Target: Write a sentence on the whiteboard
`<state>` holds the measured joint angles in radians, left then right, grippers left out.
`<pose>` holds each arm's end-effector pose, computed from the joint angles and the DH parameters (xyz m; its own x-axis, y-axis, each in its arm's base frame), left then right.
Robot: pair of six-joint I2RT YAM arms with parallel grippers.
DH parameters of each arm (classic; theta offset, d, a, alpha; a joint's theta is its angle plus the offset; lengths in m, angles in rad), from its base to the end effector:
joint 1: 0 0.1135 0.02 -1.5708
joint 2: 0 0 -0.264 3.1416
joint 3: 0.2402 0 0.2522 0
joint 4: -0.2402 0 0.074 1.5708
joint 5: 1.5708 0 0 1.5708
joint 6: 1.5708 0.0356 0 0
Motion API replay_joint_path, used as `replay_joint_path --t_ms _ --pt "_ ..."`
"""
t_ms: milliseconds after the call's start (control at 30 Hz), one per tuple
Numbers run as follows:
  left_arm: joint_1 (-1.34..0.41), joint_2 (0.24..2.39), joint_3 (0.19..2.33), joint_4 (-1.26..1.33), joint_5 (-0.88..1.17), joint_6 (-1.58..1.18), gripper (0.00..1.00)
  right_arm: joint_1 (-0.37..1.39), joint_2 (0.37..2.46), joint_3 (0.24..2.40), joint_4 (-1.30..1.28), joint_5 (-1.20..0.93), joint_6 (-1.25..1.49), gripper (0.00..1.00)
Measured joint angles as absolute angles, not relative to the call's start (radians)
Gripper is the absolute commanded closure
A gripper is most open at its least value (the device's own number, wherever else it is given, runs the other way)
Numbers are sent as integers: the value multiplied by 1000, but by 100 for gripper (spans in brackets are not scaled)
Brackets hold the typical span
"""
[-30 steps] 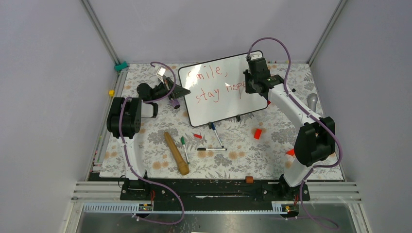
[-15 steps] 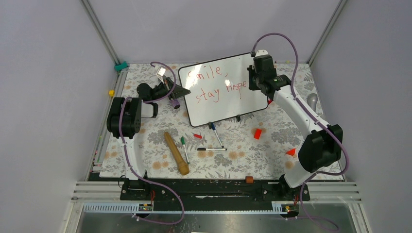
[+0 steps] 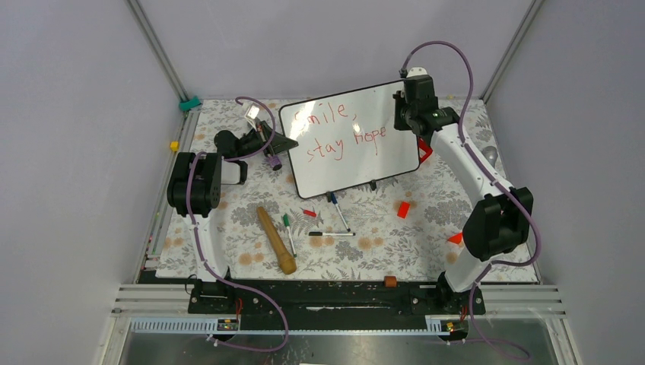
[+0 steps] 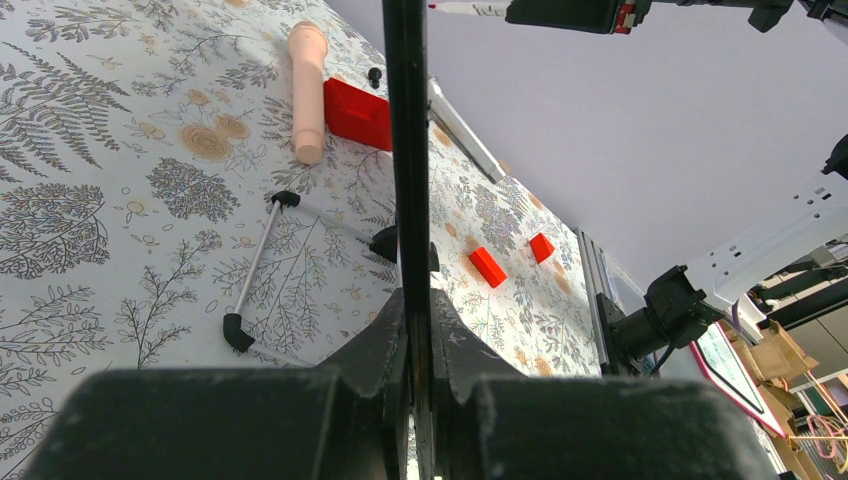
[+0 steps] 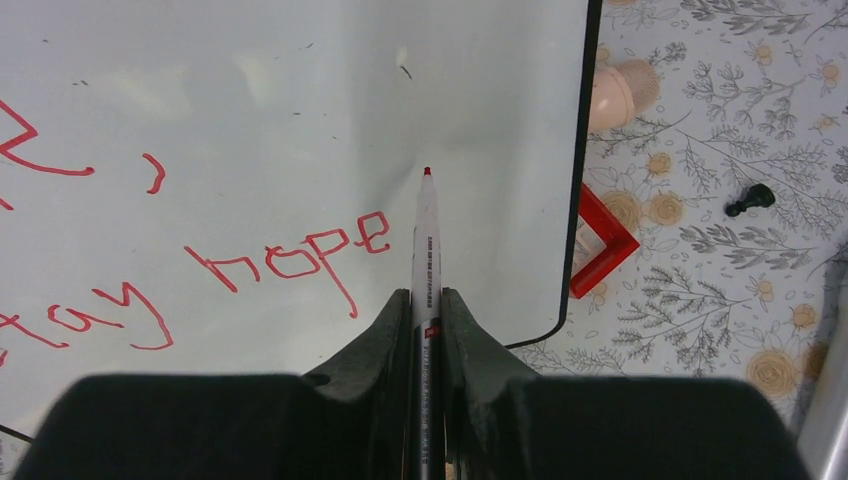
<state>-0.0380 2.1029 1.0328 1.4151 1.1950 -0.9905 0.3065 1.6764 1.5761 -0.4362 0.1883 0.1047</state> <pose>0.4045 -0.0485 0.1844 -0.5579 -0.2859 -0.7791 0.7699 0.1721 -0.6145 0.3750 0.1117 0.3555 -0.4996 -0.0504 -0.8648 -0.0913 0.9958 -0.0053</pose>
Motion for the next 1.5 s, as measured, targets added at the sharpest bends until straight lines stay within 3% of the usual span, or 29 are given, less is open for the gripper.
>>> replay_joint_path --t_ms 1233,1500 --pt "-38 2103 1033 1412 1194 -991 100 305 1748 1614 -449 129 101 100" --pt "-38 2103 1033 1412 1194 -991 100 305 1724 1543 -464 112 102 100"
